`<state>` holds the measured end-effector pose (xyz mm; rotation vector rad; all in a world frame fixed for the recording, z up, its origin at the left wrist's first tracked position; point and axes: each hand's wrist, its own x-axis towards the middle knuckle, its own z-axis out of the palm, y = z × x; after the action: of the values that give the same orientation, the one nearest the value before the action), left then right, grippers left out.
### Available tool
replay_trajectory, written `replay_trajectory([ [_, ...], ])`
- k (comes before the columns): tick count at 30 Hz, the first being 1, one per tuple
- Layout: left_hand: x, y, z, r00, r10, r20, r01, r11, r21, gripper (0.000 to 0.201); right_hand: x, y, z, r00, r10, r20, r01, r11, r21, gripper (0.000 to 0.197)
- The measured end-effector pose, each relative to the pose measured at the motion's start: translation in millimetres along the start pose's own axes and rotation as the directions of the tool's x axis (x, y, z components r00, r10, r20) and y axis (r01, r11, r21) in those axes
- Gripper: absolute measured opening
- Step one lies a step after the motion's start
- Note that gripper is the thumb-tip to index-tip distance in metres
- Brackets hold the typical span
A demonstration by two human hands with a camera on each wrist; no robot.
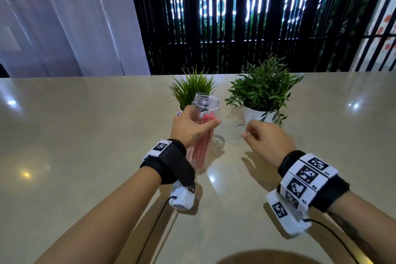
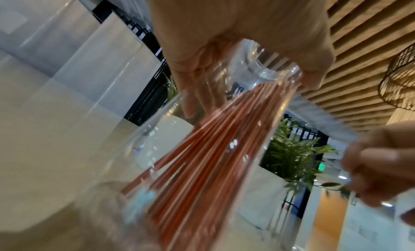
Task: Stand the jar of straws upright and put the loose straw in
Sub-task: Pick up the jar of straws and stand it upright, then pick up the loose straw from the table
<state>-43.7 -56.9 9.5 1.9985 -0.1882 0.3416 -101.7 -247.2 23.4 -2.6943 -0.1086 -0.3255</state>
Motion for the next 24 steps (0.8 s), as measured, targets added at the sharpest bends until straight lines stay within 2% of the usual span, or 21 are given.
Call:
replay_trajectory([
  [3,-9,15,20,0.996,-0.045,0.072,0.049,0.997,-0.056,0.057,-1,18,-7,0.995,0.077,0.071,-0.073,0.996,-0.049,0.033],
  [6,-20,31,43,0.992,-0.052,0.117,0.064,0.992,-0.105,0.044,-7,36,-16,0.978,0.146,0.152,-0.138,0.988,-0.064,0.048],
  [9,-30,46,58,0.986,-0.042,0.159,0.066,0.986,-0.154,0.049,-14,62,-32,0.952,0.227,0.204,-0.180,0.957,-0.227,0.063],
  [11,-34,55,69,0.977,-0.035,0.211,0.075,0.980,-0.186,0.051,-18,82,-43,0.924,0.330,0.194,-0.261,0.914,-0.311,0.065],
  [14,-42,67,79,0.958,-0.008,0.286,0.072,0.974,-0.215,0.048,-20,105,-54,0.843,0.478,0.247,-0.385,0.857,-0.343,0.059],
  [17,-49,78,85,0.948,0.039,0.317,0.032,0.976,-0.216,0.041,-12,125,-51,0.795,0.525,0.305,-0.405,0.832,-0.378,0.024],
  [18,-51,81,86,0.945,0.053,0.324,0.020,0.976,-0.219,0.039,-4,139,-44,0.784,0.536,0.313,-0.408,0.825,-0.392,0.018],
  [20,-52,82,90,0.939,0.057,0.340,0.018,0.977,-0.211,0.051,17,176,-26,0.774,0.536,0.337,-0.383,0.820,-0.425,0.024],
  [21,-51,81,92,0.939,0.051,0.340,0.017,0.981,-0.195,0.061,16,170,-27,0.772,0.535,0.343,-0.373,0.818,-0.437,0.024],
  [24,-49,80,98,0.941,0.021,0.339,0.027,0.990,-0.137,0.093,-16,119,-51,0.809,0.486,0.330,-0.322,0.837,-0.442,0.017],
])
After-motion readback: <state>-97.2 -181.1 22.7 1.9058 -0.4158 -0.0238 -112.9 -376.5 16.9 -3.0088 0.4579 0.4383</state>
